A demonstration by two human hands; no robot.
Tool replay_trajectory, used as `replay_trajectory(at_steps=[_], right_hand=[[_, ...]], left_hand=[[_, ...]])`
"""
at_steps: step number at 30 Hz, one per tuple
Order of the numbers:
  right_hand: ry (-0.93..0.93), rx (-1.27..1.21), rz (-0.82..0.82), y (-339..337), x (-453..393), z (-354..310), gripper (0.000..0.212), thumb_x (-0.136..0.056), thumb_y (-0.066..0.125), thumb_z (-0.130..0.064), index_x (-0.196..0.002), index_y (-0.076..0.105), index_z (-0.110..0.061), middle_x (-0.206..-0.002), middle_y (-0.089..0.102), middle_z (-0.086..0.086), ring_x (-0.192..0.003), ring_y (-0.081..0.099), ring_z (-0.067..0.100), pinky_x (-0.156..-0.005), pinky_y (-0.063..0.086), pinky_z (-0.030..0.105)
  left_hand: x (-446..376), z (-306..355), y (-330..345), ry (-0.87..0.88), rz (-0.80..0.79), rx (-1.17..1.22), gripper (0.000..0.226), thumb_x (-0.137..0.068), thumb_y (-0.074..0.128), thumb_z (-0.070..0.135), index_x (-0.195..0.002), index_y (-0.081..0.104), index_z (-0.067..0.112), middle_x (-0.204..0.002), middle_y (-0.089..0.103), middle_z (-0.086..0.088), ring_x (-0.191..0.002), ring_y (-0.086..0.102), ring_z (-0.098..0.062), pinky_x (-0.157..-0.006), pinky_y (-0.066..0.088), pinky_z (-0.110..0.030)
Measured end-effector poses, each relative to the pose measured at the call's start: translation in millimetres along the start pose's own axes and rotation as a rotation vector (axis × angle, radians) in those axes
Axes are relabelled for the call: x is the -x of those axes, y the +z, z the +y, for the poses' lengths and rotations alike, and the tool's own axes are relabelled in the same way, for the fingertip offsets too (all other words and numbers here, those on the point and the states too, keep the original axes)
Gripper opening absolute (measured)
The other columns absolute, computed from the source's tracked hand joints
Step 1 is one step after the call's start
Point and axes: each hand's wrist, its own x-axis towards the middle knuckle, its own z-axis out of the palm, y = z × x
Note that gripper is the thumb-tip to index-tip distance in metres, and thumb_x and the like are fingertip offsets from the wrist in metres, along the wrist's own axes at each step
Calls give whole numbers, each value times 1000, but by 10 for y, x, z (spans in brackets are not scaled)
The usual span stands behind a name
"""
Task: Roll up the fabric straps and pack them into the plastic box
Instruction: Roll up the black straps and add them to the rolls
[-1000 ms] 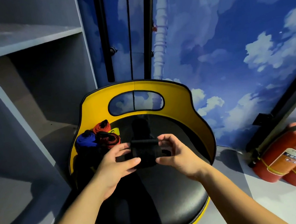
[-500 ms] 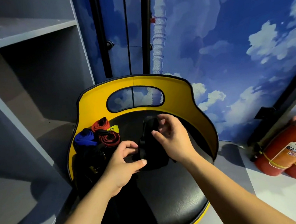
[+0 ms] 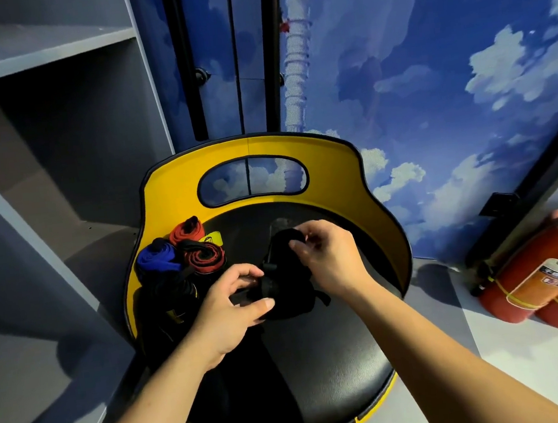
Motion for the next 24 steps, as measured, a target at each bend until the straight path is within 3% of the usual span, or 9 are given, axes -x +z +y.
replay_trajectory(at_steps=[3,8,14,20,24], right_hand=[[1,-4,10,7,-5,21,9,-87,75,-21,-95,78,-21,-83,71,-5,-72,64,9,-70,46,21],[14,1,94,-39,-59,17,13,-86,77,-19,-98,81,-16,-94,76,-3,-79,63,4,-71,39,3],[60,-43,248,-107,-128,7,15,-88,76,-19,-101,80,-12,-89,72,-6,-77,62,3,-67,37,-3],[97,-112,212,-174,-193,4,17,-86,79,-20,-99,80,-10,-82,69,-7,-68,60,-7,-64,43,3],[85,-137,189,-156,-188,5,14,-83,81,-21,-96,80,-14,-82,69,-6,-71,60,-2,-69,45,15]], left_hand=[[-2,-13,1,0,-7,-19,37,-82,74,-8,-101,71,24,-116,67,-6,-102,71,-25,-82,62,-45],[-8,-32,-20,23,-42,-140,38,-80,78,-2,-96,73,31,-104,74,-4,-97,73,-22,-90,60,-45],[4,-58,-13,-7,-71,-141,35,-81,78,-1,-95,73,31,-103,75,-4,-96,73,-22,-86,61,-43],[4,-164,2,-60,-63,-146,33,-82,77,-1,-93,74,30,-109,72,-7,-97,73,-24,-81,62,-42],[-41,-177,-12,-95,-21,-105,31,-82,77,-3,-95,73,25,-114,67,-11,-98,72,-26,-72,62,-36]])
